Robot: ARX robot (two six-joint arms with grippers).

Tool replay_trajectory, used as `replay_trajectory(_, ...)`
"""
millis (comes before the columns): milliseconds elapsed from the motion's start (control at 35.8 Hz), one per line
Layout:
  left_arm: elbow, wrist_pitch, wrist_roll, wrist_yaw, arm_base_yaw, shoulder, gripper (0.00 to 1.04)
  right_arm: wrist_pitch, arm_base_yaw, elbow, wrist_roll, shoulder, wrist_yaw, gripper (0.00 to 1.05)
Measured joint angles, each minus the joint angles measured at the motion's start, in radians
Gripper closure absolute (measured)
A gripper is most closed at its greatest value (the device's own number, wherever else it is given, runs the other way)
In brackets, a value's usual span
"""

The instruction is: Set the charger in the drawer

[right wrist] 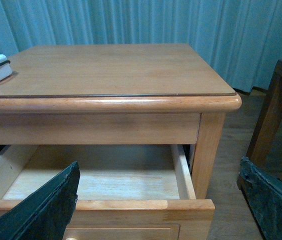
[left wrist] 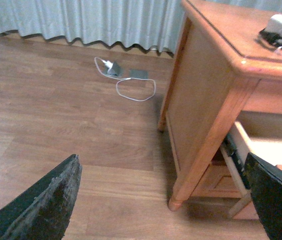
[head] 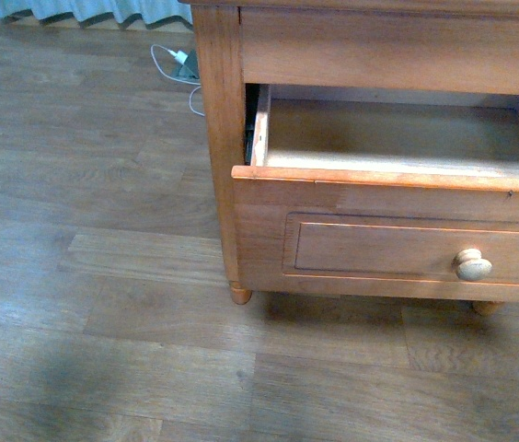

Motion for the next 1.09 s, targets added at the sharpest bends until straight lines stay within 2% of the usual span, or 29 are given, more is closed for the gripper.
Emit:
replay_trajectory(195,0.224,0.219,0.019,0.142,-0.027,0.458,0.06,0.000,0.000,0.000,0.000,0.000,0.000,0.09)
replay_trajectory(335,0.373,0.277,0.032,0.187,-0.060,0.681,0.06,0.000,0.000,0.000,0.000,0.000,0.000,0.09)
replay_trajectory(698,0.694,0.302,0.028,0.188,-0.175,0.998,0.06,0.000,0.000,0.000,0.000,0.000,0.000,0.09)
replay_trajectory(1088,1.014,0.255,-0.004,0.166,-0.214,1.288,0.06,0.000,0.001,0.000,0.000,0.000,0.000,0.09)
